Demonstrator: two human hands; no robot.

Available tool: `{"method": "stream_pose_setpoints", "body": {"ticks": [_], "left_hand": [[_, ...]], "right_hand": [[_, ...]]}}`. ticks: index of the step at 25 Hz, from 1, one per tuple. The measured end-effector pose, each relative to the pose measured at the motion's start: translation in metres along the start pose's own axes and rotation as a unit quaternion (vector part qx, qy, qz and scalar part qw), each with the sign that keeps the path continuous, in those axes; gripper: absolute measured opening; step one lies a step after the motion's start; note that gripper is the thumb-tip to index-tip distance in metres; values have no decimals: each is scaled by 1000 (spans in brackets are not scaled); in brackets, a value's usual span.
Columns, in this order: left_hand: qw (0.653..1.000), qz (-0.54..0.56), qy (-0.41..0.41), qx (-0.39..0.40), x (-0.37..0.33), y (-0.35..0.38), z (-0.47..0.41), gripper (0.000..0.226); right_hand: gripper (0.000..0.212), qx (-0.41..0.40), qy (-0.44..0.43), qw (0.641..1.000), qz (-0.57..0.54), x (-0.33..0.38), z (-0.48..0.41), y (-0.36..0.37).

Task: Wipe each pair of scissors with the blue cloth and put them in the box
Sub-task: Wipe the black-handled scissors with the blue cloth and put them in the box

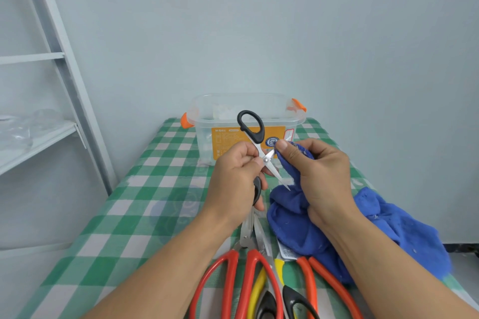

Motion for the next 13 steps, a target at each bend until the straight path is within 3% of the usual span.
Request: {"method": "stream_pose_setpoints", "body": {"ticks": [4,13], "left_hand": [[1000,12,-11,-19,4,-10,-5,18],[1000,-3,-6,-5,9,-3,-5,14]], "right_hand": [[21,8,8,998,-65,1,-4,-2],[31,85,24,994,57,-11,-1,17]]}}
Point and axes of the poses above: each hand's wrist, its own z-axis away from the middle knuckle, its own y-axis out of the palm, x = y × z, the point moved 9 cm from there along -z, towards the middle knuckle
